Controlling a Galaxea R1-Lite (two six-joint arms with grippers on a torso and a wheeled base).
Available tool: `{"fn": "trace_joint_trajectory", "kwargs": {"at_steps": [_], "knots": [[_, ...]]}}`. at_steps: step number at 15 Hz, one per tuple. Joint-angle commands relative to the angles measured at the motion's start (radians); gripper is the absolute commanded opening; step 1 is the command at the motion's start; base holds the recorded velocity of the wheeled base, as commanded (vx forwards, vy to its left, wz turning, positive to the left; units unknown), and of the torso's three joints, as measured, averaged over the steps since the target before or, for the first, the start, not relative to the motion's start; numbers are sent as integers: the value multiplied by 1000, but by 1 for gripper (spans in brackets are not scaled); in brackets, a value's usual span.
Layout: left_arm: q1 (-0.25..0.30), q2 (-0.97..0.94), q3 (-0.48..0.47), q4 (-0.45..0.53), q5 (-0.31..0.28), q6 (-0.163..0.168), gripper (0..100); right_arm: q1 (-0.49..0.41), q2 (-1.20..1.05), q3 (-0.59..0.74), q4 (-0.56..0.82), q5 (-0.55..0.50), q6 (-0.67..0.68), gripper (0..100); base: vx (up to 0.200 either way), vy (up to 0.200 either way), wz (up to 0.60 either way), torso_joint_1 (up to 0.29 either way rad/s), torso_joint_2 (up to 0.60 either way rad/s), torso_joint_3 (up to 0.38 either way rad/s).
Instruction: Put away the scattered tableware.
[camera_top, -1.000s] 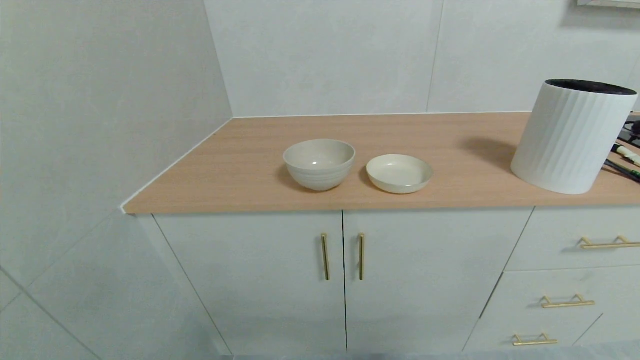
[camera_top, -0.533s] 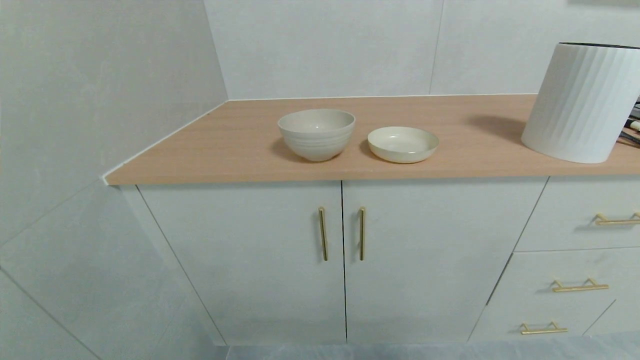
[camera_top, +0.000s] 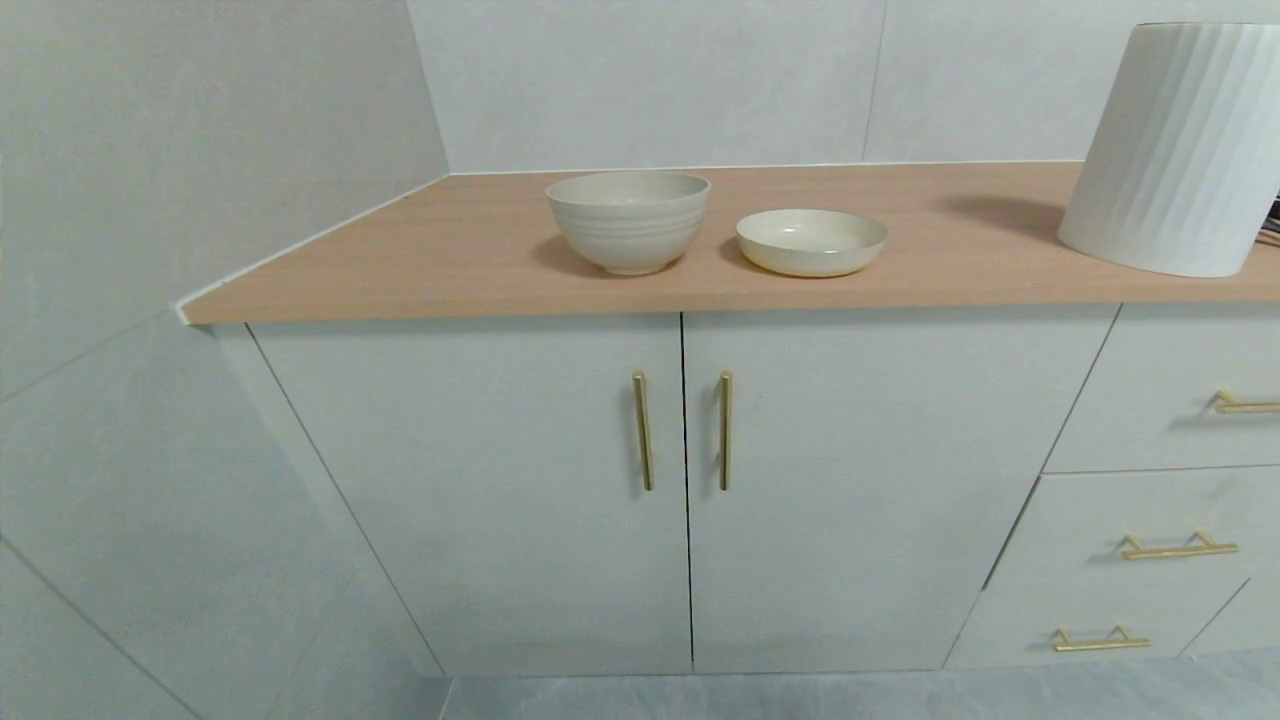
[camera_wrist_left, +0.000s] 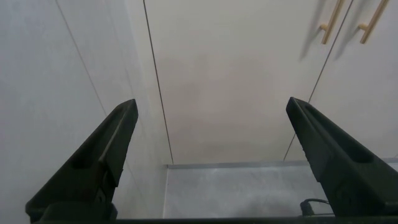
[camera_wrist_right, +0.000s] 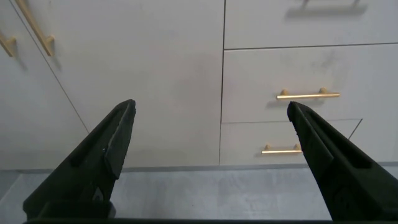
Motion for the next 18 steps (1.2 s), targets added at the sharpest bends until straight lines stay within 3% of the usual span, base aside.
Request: {"fn": "trace_joint_trajectory", "kwargs": {"at_steps": [1, 10, 11, 16, 18], "knots": [[0, 0, 0, 0, 0, 0, 100, 0, 0, 0, 0, 0, 1, 100, 0, 0, 0, 0, 0, 0], [0, 0, 0, 0, 0, 1, 100, 0, 2, -3, -5, 3, -17, 100, 0, 0, 0, 0, 0, 0], [0, 0, 0, 0, 0, 1, 100, 0, 0, -35, -65, 9, -13, 100, 0, 0, 0, 0, 0, 0], [0, 0, 0, 0, 0, 1, 100, 12, 101, -98, -36, 189, -5, 100, 0, 0, 0, 0, 0, 0], [0, 0, 2, 0, 0, 1, 100, 12, 268, -153, -36, 241, -4, 100, 0, 0, 0, 0, 0, 0]]}}
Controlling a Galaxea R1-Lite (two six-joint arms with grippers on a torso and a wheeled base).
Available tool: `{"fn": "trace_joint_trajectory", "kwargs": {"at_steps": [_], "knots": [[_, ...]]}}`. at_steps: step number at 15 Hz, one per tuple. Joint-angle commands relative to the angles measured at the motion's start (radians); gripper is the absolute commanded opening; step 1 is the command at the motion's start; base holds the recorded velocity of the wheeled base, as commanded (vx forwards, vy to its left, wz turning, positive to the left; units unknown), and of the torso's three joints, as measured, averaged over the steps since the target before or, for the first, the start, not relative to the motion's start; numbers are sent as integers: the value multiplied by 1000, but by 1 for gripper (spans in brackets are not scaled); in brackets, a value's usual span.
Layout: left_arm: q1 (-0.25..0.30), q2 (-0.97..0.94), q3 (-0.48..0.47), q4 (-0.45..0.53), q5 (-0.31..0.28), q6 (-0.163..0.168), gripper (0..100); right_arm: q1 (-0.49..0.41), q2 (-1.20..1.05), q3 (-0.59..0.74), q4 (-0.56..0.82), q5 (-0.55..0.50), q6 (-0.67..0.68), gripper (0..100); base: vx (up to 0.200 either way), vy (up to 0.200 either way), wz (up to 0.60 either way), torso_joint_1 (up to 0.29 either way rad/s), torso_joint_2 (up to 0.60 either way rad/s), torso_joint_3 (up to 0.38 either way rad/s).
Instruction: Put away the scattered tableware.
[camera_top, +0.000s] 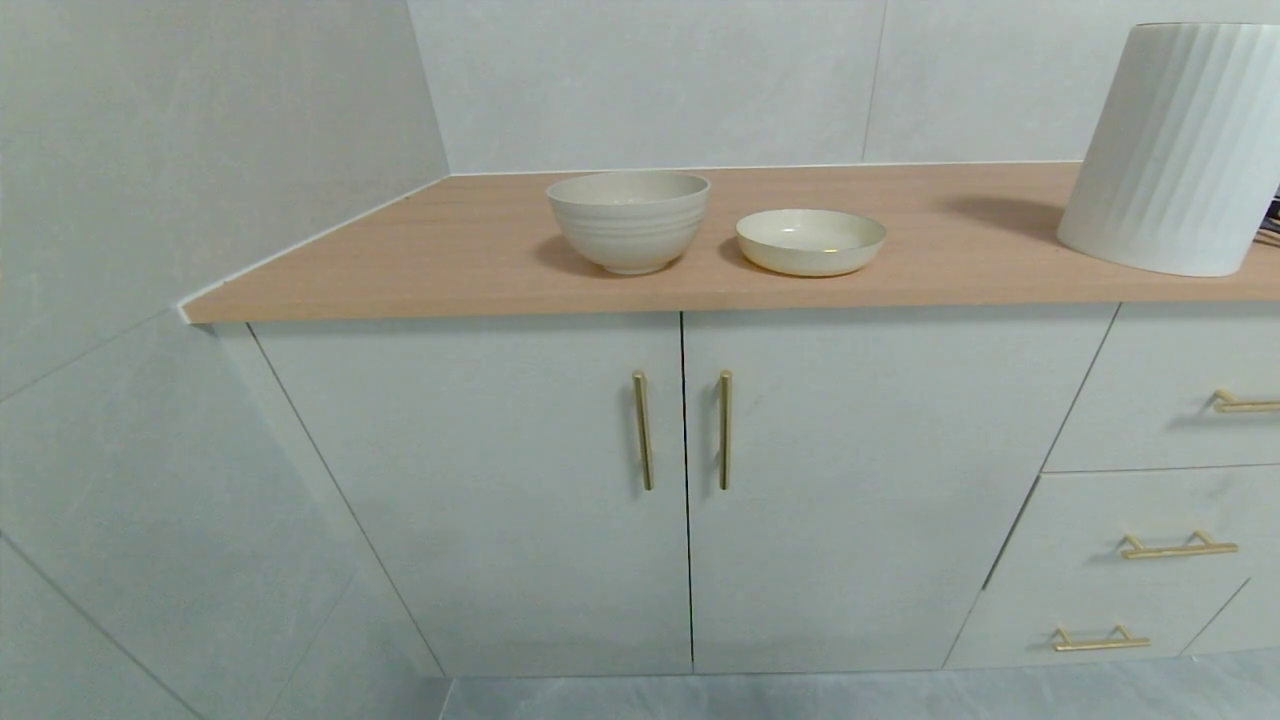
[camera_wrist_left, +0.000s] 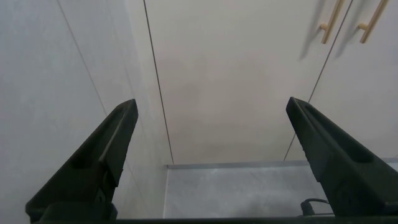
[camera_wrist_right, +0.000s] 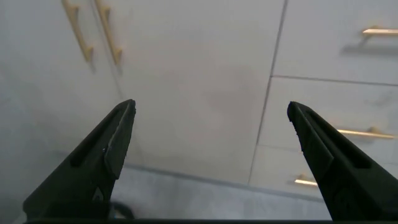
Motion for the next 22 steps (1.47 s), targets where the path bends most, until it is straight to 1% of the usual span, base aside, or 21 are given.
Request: {"fn": "trace_joint_trajectory", "kwargs": {"at_steps": [1, 3, 4, 6, 8, 9, 10, 11, 13, 15, 16, 17, 18, 20, 21, 22], "knots": [[0, 0, 0, 0, 0, 0, 100, 4, 213, -67, -2, 29, 1, 100, 0, 0, 0, 0, 0, 0], [0, 0, 0, 0, 0, 0, 100, 28, 384, -137, -5, 44, -2, 100, 0, 0, 0, 0, 0, 0], [0, 0, 2, 0, 0, 0, 100, 59, 460, -171, -8, 44, -4, 100, 0, 0, 0, 0, 0, 0], [0, 0, 0, 0, 0, 0, 100, 154, 618, -240, -11, 43, 1, 100, 0, 0, 0, 0, 0, 0], [0, 2, 0, 0, 0, 0, 100, 206, 724, -277, -10, 36, 1, 100, 0, 0, 0, 0, 0, 0], [0, 0, 0, 0, 0, 0, 100, 249, 824, -315, -13, 35, 1, 100, 0, 0, 0, 0, 0, 0], [0, 0, 0, 0, 0, 0, 100, 272, 884, -334, -36, 36, 0, 100, 0, 0, 0, 0, 0, 0], [1, 0, 0, 0, 0, 0, 100, 292, 944, -348, -85, 36, 1, 100, 0, 0, 0, 0, 0, 0], [0, 0, 0, 0, 0, 0, 100, 324, 1117, -358, -321, 35, 1, 100, 0, 0, 0, 0, 0, 0], [0, 0, 0, 0, 0, 0, 100, 349, 1279, -391, -511, 30, -4, 100, 0, 0, 0, 0, 0, 0], [0, 0, 0, 0, 0, 0, 100, 361, 1330, -418, -545, 29, -4, 100, 0, 0, 0, 0, 0, 0], [0, 0, 0, 0, 0, 0, 100, 395, 1418, -515, -530, 26, -2, 100, 0, 0, 0, 0, 0, 0], [0, 0, 0, 0, 0, 0, 100, 415, 1450, -576, -499, 26, 0, 100, 0, 0, 0, 0, 0, 0], [0, 0, 0, 0, 0, 0, 100, 455, 1503, -700, -390, 24, 1, 100, 0, 0, 0, 0, 0, 0], [0, 0, 0, 0, 0, 0, 100, 472, 1523, -737, -363, 24, 6, 100, 0, 0, 0, 0, 0, 0], [0, 0, 0, 0, 0, 0, 100, 490, 1552, -759, -363, 26, 39, 100, 0, 0, 0, 0, 0, 0]]}}
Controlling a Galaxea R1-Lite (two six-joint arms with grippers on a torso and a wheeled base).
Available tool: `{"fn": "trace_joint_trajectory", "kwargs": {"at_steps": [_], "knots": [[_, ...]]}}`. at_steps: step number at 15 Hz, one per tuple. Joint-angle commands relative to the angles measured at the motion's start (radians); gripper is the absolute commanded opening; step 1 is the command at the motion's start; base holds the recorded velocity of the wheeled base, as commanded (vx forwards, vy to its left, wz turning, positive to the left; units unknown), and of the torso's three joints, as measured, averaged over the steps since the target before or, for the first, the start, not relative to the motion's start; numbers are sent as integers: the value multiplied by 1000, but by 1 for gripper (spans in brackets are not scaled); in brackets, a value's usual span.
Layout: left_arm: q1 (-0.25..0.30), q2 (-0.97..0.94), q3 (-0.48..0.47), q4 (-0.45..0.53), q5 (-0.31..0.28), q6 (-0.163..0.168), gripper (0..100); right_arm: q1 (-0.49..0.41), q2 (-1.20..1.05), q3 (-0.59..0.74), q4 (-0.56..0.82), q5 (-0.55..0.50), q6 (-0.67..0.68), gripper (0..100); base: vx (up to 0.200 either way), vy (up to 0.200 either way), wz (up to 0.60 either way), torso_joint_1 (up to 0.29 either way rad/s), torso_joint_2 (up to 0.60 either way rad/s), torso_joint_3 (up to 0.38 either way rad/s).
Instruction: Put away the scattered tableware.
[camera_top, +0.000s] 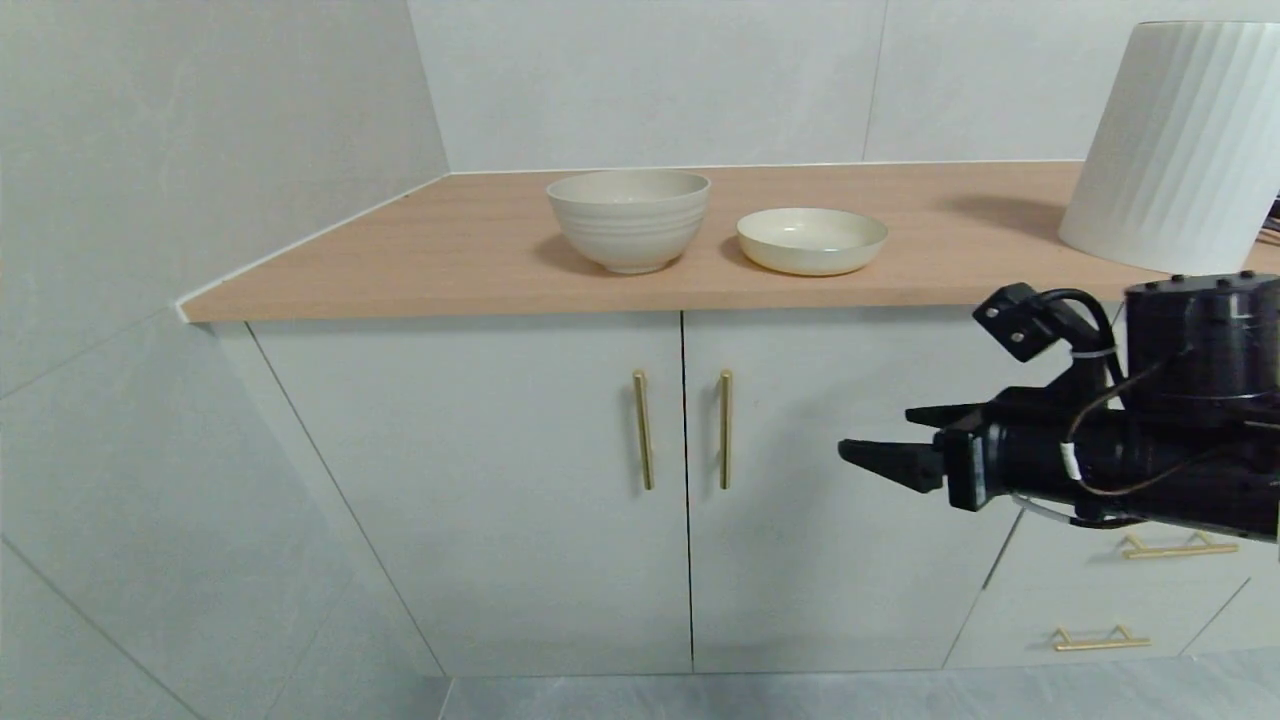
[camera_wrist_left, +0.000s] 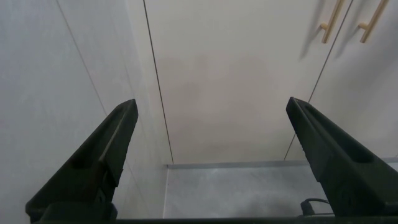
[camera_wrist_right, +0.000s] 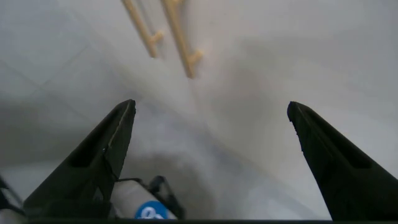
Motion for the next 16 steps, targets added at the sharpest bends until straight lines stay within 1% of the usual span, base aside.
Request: {"fn": "trace_joint_trajectory", "kwargs": {"at_steps": [1, 3, 5, 7, 8, 9, 11, 12, 14, 16], "knots": [[0, 0, 0, 0, 0, -1, 100, 47, 122, -70, 11, 0, 47, 100, 0, 0, 0, 0, 0, 0], [0, 0, 0, 0, 0, -1, 100, 65, 162, -92, -6, -5, 78, 100, 0, 0, 0, 0, 0, 0], [0, 0, 0, 0, 0, -1, 100, 91, 194, -115, -44, -22, 153, 100, 0, 0, 0, 0, 0, 0], [0, 0, 0, 0, 0, 1, 100, 121, 232, -121, -133, -25, 236, 100, 0, 0, 0, 0, 0, 0], [0, 0, 0, 0, 0, -1, 100, 131, 272, -119, -213, -37, 262, 100, 0, 0, 0, 0, 0, 0], [0, 0, 0, 0, 0, 1, 100, 140, 292, -118, -248, -49, 270, 100, 0, 0, 0, 0, 0, 0], [0, 0, 0, 0, 0, -1, 100, 171, 361, -121, -371, -106, 305, 100, 0, 0, 0, 0, 0, 0], [0, 0, 0, 0, 0, -1, 100, 188, 392, -118, -423, -109, 320, 100, 0, 0, 0, 0, 0, 0], [0, 0, 0, 0, 0, -1, 100, 199, 436, -118, -495, -111, 329, 100, 0, 0, 0, 0, 0, 0], [0, 0, 0, 0, 0, -1, 100, 199, 456, -119, -533, -111, 355, 100, 0, 0, 0, 0, 0, 0]]}}
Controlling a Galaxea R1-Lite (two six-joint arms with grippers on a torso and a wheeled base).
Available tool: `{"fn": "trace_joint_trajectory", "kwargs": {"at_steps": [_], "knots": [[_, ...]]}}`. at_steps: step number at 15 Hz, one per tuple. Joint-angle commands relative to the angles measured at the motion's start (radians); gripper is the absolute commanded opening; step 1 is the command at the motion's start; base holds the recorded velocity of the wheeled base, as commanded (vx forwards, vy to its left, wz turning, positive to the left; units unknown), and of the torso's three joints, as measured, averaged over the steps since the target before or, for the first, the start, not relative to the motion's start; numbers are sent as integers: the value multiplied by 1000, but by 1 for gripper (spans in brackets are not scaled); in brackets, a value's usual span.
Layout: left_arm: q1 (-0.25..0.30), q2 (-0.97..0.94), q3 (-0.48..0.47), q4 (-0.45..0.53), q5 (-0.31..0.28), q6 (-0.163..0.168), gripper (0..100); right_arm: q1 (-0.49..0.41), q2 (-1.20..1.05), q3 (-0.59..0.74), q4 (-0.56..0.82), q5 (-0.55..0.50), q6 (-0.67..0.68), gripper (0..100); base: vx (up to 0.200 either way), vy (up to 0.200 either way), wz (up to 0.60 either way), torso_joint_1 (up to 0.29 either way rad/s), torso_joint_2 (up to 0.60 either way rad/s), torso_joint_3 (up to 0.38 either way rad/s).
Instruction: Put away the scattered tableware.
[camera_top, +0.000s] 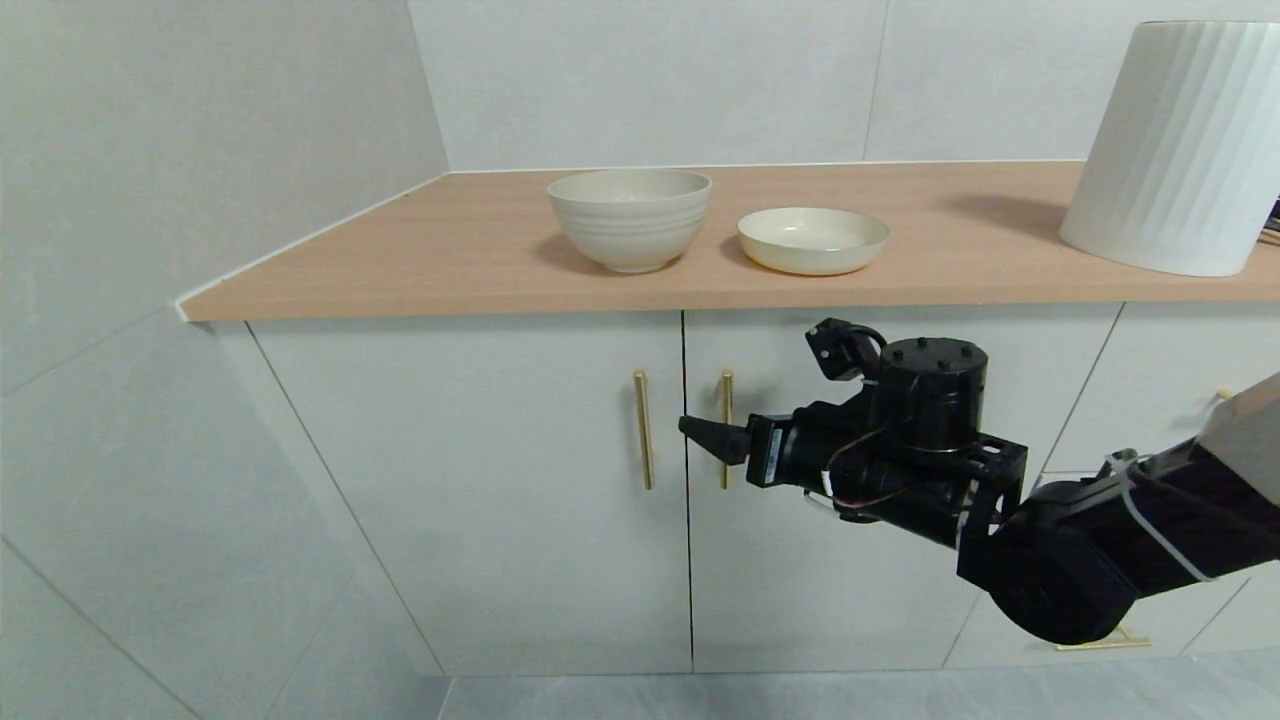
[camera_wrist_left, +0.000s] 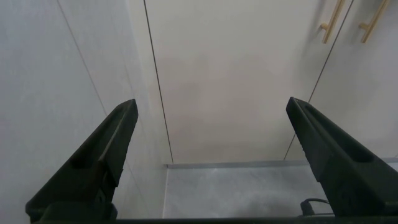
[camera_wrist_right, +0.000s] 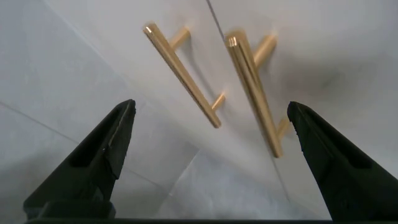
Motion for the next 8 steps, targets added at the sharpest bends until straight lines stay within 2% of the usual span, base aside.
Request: {"fn": "trace_joint_trajectory", "kwargs": {"at_steps": [1, 8], "knots": [[0, 0, 0, -1, 0, 0, 100, 4, 46, -5, -26, -1, 18, 100, 0, 0, 0, 0, 0, 0], [0, 0, 0, -1, 0, 0, 100, 4, 84, -44, -60, -1, 32, 100, 0, 0, 0, 0, 0, 0]]}}
